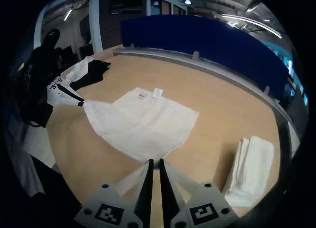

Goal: Fold towel

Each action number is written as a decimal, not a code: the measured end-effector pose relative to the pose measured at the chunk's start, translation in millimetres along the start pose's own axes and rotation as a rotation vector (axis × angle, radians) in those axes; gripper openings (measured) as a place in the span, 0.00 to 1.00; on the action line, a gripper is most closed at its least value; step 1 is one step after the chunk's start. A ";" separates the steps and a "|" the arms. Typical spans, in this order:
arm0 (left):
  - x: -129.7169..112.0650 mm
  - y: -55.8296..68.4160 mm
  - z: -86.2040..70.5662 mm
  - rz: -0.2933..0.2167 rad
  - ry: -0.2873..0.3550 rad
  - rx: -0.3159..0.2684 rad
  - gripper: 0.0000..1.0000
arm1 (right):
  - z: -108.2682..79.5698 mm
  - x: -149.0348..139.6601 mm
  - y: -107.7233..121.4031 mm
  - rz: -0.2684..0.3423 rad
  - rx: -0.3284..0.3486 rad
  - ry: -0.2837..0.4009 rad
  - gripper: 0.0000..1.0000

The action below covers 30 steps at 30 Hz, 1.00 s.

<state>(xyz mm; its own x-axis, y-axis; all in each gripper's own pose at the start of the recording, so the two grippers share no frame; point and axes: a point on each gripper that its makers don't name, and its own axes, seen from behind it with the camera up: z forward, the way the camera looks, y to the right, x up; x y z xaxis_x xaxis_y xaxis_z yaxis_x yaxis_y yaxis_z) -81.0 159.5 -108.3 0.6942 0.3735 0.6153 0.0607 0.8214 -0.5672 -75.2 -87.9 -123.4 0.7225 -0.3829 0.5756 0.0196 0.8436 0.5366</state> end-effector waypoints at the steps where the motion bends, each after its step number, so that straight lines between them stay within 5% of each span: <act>1: -0.6 1.2 -1.8 -0.001 -0.002 -0.002 0.09 | -2.2 0.0 -0.3 0.000 0.000 -0.001 0.11; 15: -2.6 7.9 -11.4 -0.038 -0.001 -0.013 0.09 | -10.3 0.5 2.1 0.005 0.006 -0.003 0.11; 30: 29.5 -10.7 -0.9 -0.037 0.035 0.017 0.09 | 5.3 25.8 24.1 -0.019 -0.015 0.013 0.11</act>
<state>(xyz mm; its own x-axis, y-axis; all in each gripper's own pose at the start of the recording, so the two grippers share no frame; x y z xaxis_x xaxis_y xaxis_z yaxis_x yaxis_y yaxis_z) -60.5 161.3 -84.6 0.7162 0.3280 0.6160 0.0749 0.8414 -0.5352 -59.8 -79.5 -92.4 0.7308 -0.3943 0.5571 0.0442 0.8419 0.5379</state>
